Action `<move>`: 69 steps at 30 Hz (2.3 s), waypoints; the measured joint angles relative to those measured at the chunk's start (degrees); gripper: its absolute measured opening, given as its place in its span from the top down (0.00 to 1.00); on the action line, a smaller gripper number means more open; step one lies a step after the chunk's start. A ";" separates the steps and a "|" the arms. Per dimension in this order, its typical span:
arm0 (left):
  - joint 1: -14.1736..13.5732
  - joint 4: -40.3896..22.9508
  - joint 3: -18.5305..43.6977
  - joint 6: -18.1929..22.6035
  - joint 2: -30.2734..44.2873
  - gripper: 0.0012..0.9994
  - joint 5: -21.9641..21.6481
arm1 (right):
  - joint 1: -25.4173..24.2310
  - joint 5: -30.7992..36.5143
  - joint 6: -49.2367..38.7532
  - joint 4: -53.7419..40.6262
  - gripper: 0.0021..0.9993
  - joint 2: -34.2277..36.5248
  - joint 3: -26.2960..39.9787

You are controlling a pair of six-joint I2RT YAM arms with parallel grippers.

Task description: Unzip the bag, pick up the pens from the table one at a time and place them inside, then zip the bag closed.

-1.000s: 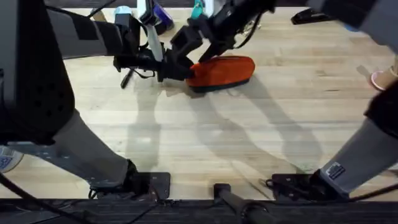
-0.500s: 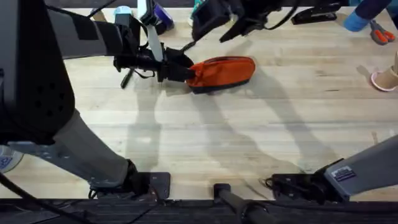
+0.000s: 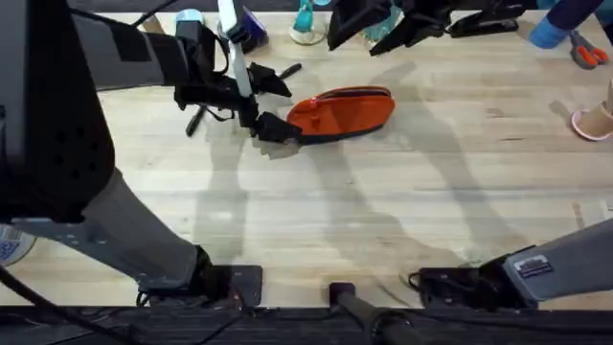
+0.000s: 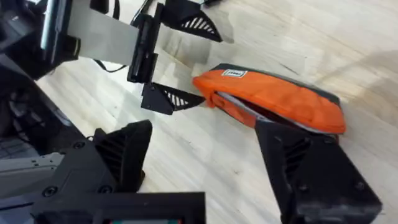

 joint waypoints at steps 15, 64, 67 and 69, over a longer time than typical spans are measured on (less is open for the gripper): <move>0.15 -0.28 2.93 -4.18 -10.89 0.00 -4.40 | -1.41 10.23 -2.08 -6.71 0.00 -5.12 0.00; 0.15 -33.97 3.15 -13.53 -50.25 0.01 -17.93 | -1.92 18.38 -50.50 -11.82 0.97 -9.86 0.00; 0.15 -33.97 3.15 -13.53 -50.25 0.01 -17.93 | -1.92 18.39 -54.53 -11.82 0.97 -9.86 0.00; 0.15 -33.97 3.15 -13.53 -50.25 0.01 -17.95 | -1.92 18.40 -57.13 -11.80 0.97 -9.86 0.00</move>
